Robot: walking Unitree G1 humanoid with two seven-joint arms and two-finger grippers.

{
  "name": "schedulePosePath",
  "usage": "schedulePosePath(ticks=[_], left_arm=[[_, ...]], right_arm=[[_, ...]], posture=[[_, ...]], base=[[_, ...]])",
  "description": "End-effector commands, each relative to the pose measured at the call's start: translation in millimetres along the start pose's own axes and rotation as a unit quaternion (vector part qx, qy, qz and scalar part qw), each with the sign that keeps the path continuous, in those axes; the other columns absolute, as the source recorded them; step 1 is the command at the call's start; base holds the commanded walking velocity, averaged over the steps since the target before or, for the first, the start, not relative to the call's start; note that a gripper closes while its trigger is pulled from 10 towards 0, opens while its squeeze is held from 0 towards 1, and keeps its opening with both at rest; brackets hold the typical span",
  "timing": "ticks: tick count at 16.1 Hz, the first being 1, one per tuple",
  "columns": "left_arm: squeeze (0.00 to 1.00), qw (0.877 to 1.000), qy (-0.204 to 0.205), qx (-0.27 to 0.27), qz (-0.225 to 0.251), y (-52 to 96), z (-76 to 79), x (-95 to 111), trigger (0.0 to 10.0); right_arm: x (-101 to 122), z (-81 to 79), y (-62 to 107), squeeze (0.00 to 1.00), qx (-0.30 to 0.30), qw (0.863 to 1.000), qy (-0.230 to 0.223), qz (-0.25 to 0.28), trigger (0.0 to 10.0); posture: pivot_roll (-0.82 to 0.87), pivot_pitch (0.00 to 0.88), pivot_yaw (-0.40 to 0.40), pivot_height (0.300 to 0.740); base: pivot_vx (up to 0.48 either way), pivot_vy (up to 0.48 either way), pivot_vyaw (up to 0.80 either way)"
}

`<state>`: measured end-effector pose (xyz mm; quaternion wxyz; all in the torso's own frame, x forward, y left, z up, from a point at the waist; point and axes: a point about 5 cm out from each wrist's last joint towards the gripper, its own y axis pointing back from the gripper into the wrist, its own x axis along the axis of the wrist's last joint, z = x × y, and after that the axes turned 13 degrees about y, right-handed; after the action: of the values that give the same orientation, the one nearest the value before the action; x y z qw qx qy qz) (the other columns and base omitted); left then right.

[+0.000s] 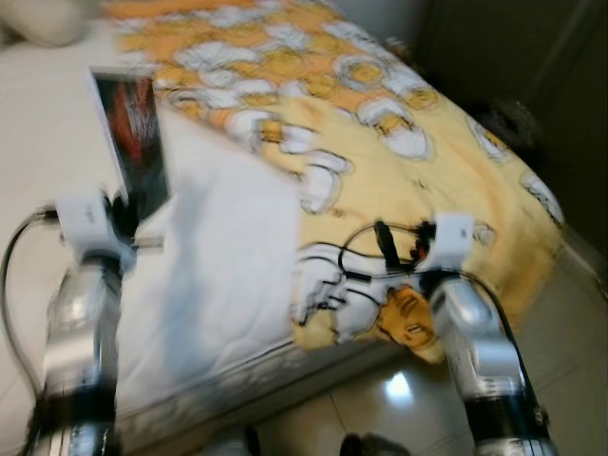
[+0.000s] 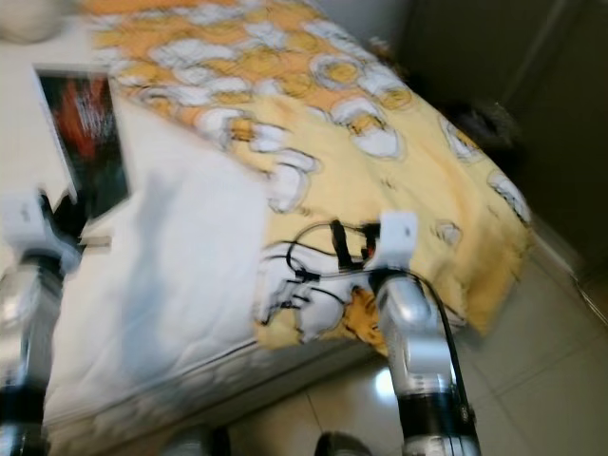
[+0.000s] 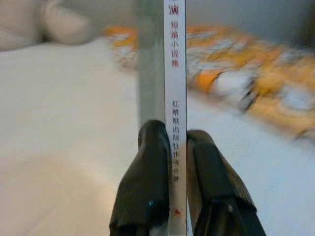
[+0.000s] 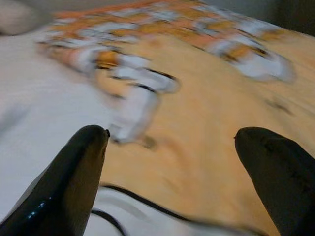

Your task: Clean up the room

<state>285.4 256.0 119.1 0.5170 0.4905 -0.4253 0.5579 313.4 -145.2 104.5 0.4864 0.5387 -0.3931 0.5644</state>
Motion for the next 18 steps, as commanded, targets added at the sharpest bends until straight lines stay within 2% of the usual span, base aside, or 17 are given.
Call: schedulePosePath(ticks=[1,3,4,5,6,9,12,15,18], left_arm=[[0.0,0.999,-0.027,-0.013,-0.021,8.5,21.0,-7,0.0],[0.0,0.999,-0.009,0.003,-0.048,17.6,27.9,-20,0.0],[0.0,0.998,0.003,-0.01,-0.057,24.9,44.1,-24,0.0],[0.0,0.998,-0.006,-0.025,-0.055,27.1,52.8,-24,0.0],[0.0,0.998,-0.022,-0.044,-0.044,26.6,64.2,-23,0.0],[0.0,0.997,-0.035,-0.068,-0.03,16.8,82.8,-13,0.0],[0.0,0.996,-0.04,-0.074,-0.031,12.5,88.4,-10,0.0],[0.0,0.996,-0.052,-0.071,-0.035,7.1,92.8,-9,0.0],[0.0,0.995,-0.047,-0.048,-0.07,11.6,83.7,-17,0.0]], right_arm=[[-5,-5.9,-5.8,0.0,0.025,1.0,-0.003,-0.006,10.0],[-6,-5.5,-10.9,0.0,0.032,0.999,-0.002,-0.01,10.0],[-9,-2.7,-13.4,0.0,0.033,0.999,-0.003,-0.012,10.0],[-10,-0.3,-13.6,0.0,0.029,0.999,-0.001,-0.013,10.0],[-11,3.8,-12.6,0.0,0.021,1.0,0.002,-0.012,10.0],[-14,6.9,-7.9,0.0,0.014,1.0,0.011,0.001,10.0],[-17,6.7,-5.7,0.0,0.011,1.0,0.008,0.003,10.0],[-23,1.7,-4.4,0.0,0.013,1.0,0.018,-0.006,10.0],[-23,-1.6,-3.8,0.0,0.015,1.0,0.007,0.002,10.0]], posture=[[0.13,0.0,-0.058,0.74],[0.13,0.0,-0.068,0.74],[0.13,0.0,-0.081,0.74],[0.12,0.0,-0.082,0.74],[0.1,0.0,-0.08,0.74],[0.07,0.0,-0.058,0.74],[0.04,0.0,-0.039,0.74],[0.02,0.0,-0.02,0.74],[0.04,0.0,0.056,0.74]], base=[[0.0,0.0,0.41],[0.0,0.0,0.41],[0.0,0.0,0.41],[0.0,0.0,0.41],[0.0,0.0,0.42],[0.0,0.0,0.41],[0.0,0.0,0.14],[0.0,0.444,0.0],[0.0,0.299,0.0]])
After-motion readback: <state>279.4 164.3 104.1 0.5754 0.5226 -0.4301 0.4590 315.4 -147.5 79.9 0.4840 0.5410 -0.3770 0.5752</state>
